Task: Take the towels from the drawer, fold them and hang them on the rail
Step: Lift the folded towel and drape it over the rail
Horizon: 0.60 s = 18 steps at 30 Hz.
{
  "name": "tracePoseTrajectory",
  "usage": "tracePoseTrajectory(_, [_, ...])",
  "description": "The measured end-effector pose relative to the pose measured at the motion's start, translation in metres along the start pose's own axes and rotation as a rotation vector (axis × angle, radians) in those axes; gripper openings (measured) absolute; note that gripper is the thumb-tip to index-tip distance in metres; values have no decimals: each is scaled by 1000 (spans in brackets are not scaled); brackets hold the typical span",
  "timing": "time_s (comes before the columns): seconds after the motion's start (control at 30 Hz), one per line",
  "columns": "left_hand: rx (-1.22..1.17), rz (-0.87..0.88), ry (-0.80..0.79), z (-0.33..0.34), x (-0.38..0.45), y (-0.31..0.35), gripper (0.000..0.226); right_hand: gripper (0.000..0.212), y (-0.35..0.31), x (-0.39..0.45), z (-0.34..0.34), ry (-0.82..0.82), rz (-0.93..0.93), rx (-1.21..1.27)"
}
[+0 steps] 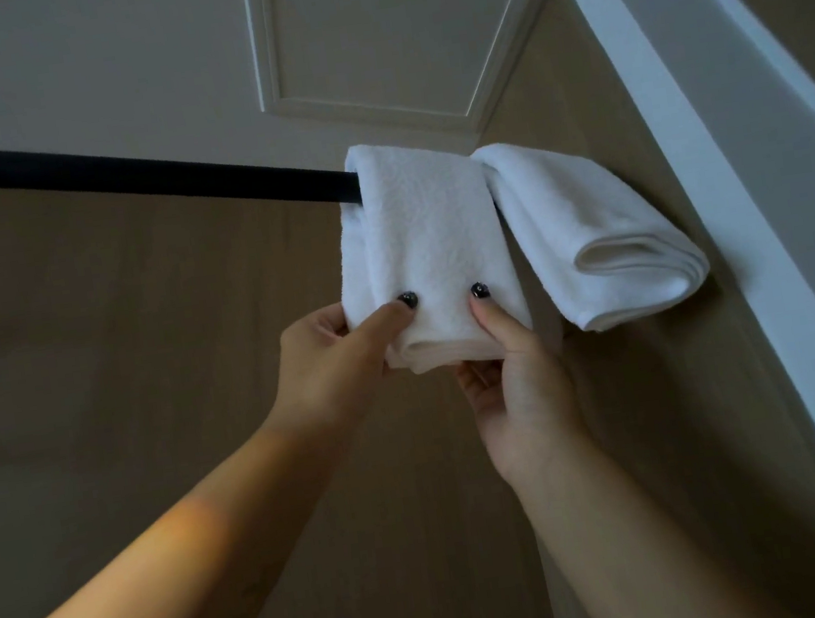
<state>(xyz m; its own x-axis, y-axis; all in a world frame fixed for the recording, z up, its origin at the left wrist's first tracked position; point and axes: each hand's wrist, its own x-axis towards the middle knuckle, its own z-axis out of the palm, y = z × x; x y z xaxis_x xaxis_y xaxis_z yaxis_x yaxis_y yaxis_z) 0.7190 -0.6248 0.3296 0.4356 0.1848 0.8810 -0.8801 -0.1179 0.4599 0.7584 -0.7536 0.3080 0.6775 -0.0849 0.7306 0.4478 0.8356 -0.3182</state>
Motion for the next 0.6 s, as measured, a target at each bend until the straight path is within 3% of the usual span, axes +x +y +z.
tracePoseTrajectory(0.27, [6, -49, 115, 15, -19, 12, 29, 36, -8, -10, 4, 44, 113, -31])
tracePoseTrajectory(0.47, [43, -83, 80, 22, -29, 30, 42, 25, -24, -19, -1, -1, 147, -21])
tracePoseTrajectory(0.6, [72, -176, 55, 22, -32, 38, 45, 29, -37, -28, 0, 20, 224, -164])
